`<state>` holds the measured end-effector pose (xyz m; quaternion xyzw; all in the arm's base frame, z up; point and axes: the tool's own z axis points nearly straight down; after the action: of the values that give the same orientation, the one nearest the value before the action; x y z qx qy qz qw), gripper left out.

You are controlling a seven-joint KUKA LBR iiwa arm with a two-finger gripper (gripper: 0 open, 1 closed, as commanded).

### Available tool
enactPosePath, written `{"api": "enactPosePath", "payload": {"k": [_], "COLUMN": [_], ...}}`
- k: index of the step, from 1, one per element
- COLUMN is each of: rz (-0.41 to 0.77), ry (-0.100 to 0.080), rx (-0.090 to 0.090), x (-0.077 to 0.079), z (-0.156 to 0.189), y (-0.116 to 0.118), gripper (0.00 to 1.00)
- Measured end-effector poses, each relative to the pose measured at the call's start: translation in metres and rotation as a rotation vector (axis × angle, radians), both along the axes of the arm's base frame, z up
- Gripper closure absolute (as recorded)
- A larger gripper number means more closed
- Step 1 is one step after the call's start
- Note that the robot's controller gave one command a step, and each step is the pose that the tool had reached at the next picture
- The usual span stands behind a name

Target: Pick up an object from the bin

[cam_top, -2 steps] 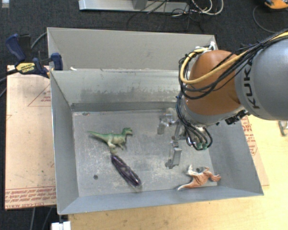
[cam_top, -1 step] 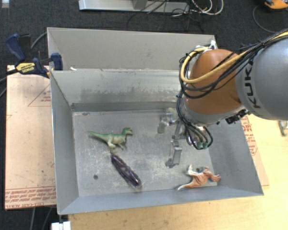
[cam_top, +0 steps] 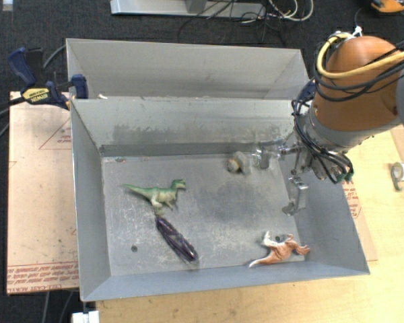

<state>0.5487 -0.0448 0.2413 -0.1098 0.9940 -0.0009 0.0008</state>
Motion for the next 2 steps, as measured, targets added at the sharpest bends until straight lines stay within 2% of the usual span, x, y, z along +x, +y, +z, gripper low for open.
{"api": "enactPosePath", "payload": {"k": [1,2], "rz": [-0.233,0.151], "ry": [0.014,0.0], "rx": [0.004,0.001], "x": [-0.044,-0.046], "z": [-0.082,-0.082], "y": [0.028,-0.023], "gripper": [0.0,0.0]}}
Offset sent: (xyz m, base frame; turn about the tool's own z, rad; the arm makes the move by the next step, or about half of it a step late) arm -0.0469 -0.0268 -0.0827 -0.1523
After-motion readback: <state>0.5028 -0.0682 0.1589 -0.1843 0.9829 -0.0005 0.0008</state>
